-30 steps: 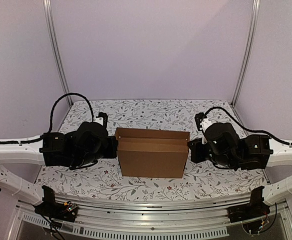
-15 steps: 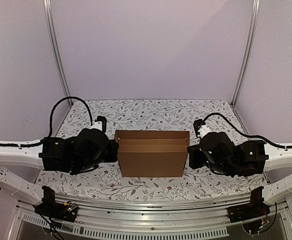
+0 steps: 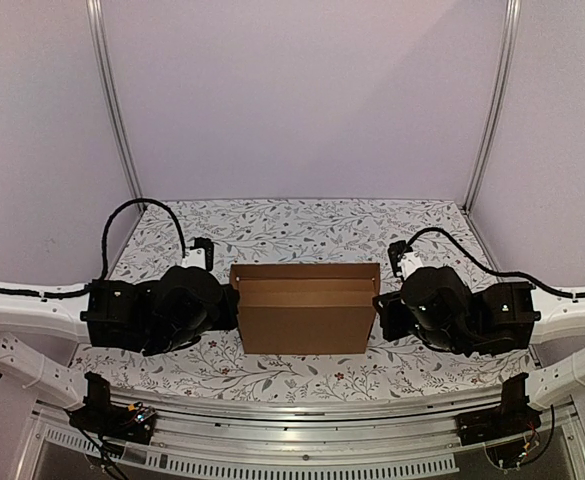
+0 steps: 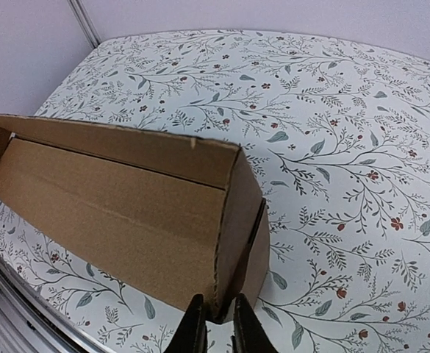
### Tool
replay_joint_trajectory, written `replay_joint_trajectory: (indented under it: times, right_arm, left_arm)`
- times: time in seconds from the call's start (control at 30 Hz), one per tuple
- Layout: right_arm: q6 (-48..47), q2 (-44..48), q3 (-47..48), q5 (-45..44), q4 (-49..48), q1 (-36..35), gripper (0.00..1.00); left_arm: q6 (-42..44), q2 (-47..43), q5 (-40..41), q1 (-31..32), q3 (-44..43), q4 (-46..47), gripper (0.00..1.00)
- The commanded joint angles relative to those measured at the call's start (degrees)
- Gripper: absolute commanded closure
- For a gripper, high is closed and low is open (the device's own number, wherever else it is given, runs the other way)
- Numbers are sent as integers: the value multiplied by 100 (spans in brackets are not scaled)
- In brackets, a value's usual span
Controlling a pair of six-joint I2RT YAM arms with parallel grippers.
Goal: Fold the paper box
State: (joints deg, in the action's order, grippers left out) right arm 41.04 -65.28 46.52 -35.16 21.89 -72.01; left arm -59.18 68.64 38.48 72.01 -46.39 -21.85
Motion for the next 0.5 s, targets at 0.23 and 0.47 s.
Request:
replay_joint_trajectory:
  times: [0.23,0.47]
  right_arm:
    - [-374,174,374,211,656,-78,60]
    - [-981,417,1031,-223,1020,-77,46]
  left_arm:
    - [-182,513,-1134,235,585,-1643,100]
    - [-138,539,-1115,235,544,-1647,100]
